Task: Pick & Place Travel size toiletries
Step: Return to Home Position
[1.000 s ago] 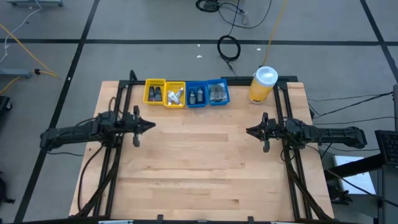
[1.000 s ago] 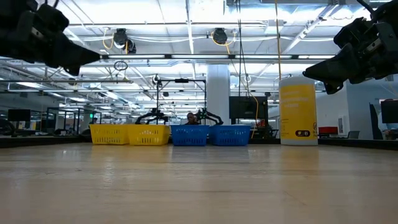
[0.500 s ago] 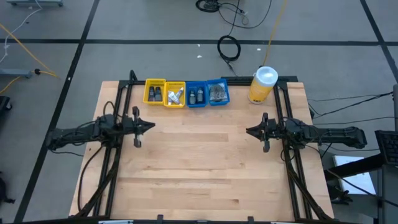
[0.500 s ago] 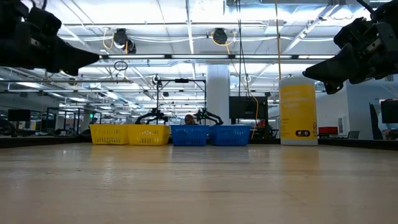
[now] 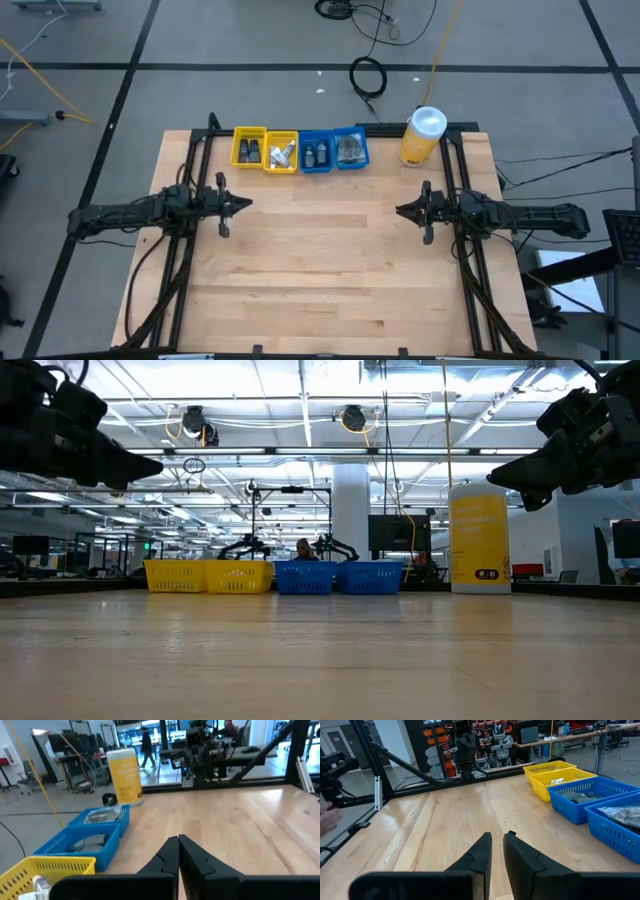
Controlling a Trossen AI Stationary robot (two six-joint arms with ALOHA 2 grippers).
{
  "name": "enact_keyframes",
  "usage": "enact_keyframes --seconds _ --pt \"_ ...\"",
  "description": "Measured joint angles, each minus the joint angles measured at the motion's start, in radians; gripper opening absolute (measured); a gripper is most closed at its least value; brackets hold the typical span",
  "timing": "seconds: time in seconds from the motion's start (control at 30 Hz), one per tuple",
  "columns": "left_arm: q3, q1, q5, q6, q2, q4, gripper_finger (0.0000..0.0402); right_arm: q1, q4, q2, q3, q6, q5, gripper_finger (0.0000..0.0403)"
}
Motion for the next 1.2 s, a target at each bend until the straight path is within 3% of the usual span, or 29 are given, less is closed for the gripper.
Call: enact_keyframes --seconds 0.33,0.6,0.97,1.2 --pt "0.002 -0.093 -0.001 -0.070 -0.092 -0.020 0.0023 0.000 0.005 0.000 0.000 0.000 0.000 0.0043" --pt "0.002 -0.173 -0.048 -0.089 -0.089 -0.018 0.0027 0.000 0.006 0.000 0.000 0.000 0.000 0.0043" --pt "0.001 -0.144 -0.047 -0.094 -0.089 -0.015 0.0002 0.000 0.007 0.000 0.000 0.000 0.000 0.0043" --pt "-0.003 -0.135 -0.048 -0.080 -0.076 0.028 0.0023 0.000 0.007 0.000 0.000 0.000 0.000 0.0043"
